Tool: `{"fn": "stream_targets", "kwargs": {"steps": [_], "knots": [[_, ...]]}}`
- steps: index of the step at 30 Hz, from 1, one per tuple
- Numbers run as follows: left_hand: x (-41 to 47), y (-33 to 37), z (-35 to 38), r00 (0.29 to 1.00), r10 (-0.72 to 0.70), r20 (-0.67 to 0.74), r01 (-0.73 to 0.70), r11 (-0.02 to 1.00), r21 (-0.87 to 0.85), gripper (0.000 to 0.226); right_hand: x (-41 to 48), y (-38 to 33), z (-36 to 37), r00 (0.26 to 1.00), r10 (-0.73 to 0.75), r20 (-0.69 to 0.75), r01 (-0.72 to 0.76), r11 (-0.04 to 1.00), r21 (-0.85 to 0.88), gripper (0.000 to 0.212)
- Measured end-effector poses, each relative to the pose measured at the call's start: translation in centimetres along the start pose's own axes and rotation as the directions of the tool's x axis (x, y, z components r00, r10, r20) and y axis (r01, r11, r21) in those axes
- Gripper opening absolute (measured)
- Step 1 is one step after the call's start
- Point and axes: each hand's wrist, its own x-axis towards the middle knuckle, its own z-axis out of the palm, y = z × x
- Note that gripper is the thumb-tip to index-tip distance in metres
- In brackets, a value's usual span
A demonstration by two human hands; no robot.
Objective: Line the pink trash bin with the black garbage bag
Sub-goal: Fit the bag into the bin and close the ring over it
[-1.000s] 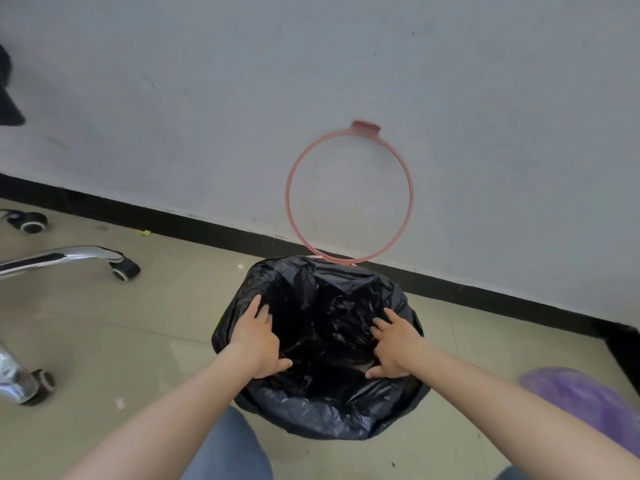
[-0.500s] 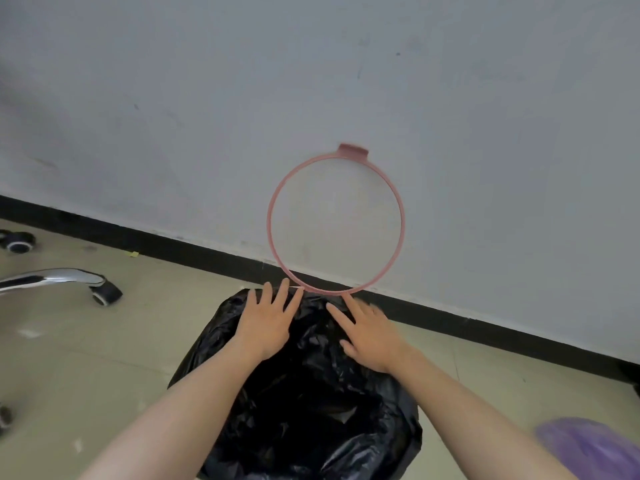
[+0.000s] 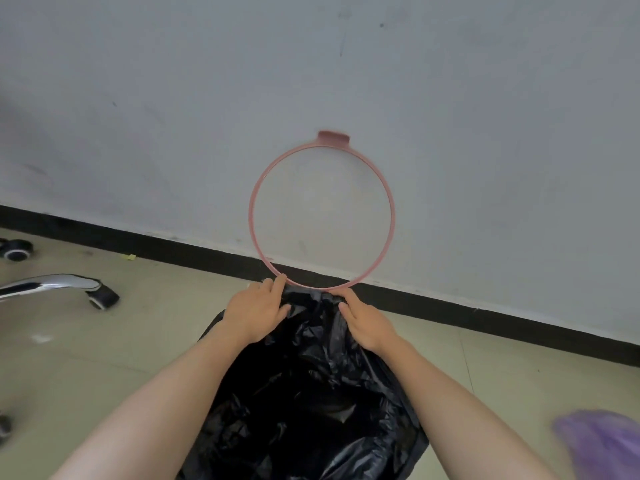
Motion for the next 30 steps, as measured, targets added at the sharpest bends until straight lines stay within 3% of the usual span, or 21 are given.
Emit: {"fn": "stream_targets", "kwargs": {"steps": [3,7,9,11,13,15,17,20,23,27,30], "knots": [[0.4,-0.3,-0.5,0.996,-0.084,0.041,0.088,0.992,-0.096,0.049,0.5,0.0,0.2,0.998,0.065,-0.023,-0.064,0.998,0.011,0.039],[1.1,-0.5,-2.0,0.947,-0.174,0.269,0.271,0.881,-0.387,0.054,1.0,-0.3,-0.4,0.988,0.153,0.038,-0.153,0.988,-0.006,0.043],[0.6,-1.4,-2.9,0.966,-0.187,0.181,0.253,0.829,-0.498,0.056,0.4,-0.2,-1.4,0.985,0.174,-0.019,-0.172,0.982,0.075,0.050],[-1.1,-2.4,-3.8,0.967,-0.250,0.052,0.246,0.861,-0.446,0.060,-0.4,0.0,-3.1,0.959,0.183,-0.216,-0.143,0.972,0.187,0.049],[-3.5,-3.6,-4.1,0.958,-0.281,0.051,0.281,0.893,-0.352,0.065,0.0,0.5,-5.6,0.889,0.244,-0.387,-0.142,0.951,0.274,0.046],[-6.5,-4.3,-3.5,0.941,-0.323,0.105,0.339,0.889,-0.307,0.070,1.1,0.5,-8.3,0.857,0.330,-0.395,-0.176,0.909,0.379,0.053],[-9.6,-4.5,-2.4,0.896,-0.421,0.139,0.436,0.777,-0.455,0.075,2.5,-0.3,-10.2,0.878,0.387,-0.281,-0.178,0.810,0.559,0.064],[-12.4,-3.6,-0.8,0.834,-0.498,0.238,0.489,0.465,-0.738,0.074,4.1,-1.6,-11.1,0.912,0.398,-0.095,-0.167,0.574,0.802,0.073],[-12.5,-2.8,0.2,0.835,-0.485,0.261,0.431,0.280,-0.858,0.049,4.7,-2.2,-11.1,0.887,0.443,-0.132,-0.083,0.433,0.898,0.066],[-11.8,-1.6,0.2,0.830,-0.487,0.273,0.408,0.196,-0.892,0.035,2.8,-2.8,-11.7,0.870,0.378,-0.318,0.097,0.500,0.861,0.045],[-11.4,-0.8,0.2,0.814,-0.518,0.262,0.406,0.185,-0.895,0.032,-0.1,-3.9,-12.6,0.857,0.226,-0.464,0.245,0.613,0.752,0.032]]}}
